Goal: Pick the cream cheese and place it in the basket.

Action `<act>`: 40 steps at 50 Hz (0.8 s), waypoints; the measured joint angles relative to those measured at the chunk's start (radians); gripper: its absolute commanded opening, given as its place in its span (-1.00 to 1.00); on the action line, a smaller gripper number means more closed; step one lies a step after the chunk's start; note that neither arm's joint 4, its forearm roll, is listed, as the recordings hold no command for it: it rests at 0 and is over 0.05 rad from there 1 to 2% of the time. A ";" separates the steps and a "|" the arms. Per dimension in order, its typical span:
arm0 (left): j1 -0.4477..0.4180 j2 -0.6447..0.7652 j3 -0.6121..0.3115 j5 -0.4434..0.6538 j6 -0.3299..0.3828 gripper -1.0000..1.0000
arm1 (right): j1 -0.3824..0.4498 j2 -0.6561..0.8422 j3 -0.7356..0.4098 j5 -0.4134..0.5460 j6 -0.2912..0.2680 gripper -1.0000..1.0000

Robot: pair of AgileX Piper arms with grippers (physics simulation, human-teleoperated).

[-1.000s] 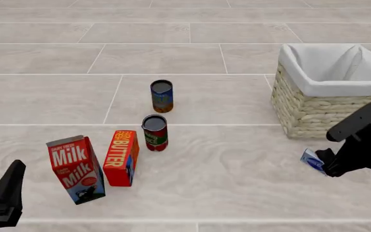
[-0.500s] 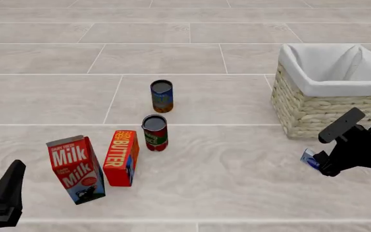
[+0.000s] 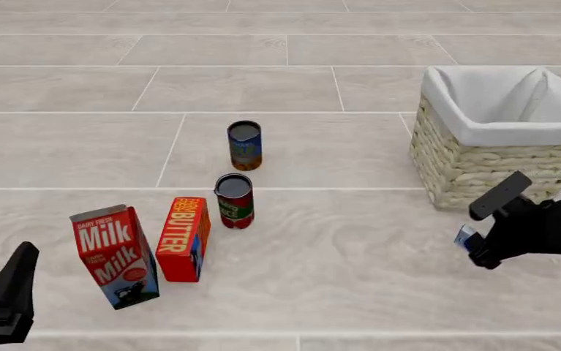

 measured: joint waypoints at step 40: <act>0.000 0.000 0.000 0.000 0.000 1.00 | -0.016 0.110 0.032 -0.111 -0.044 -1.00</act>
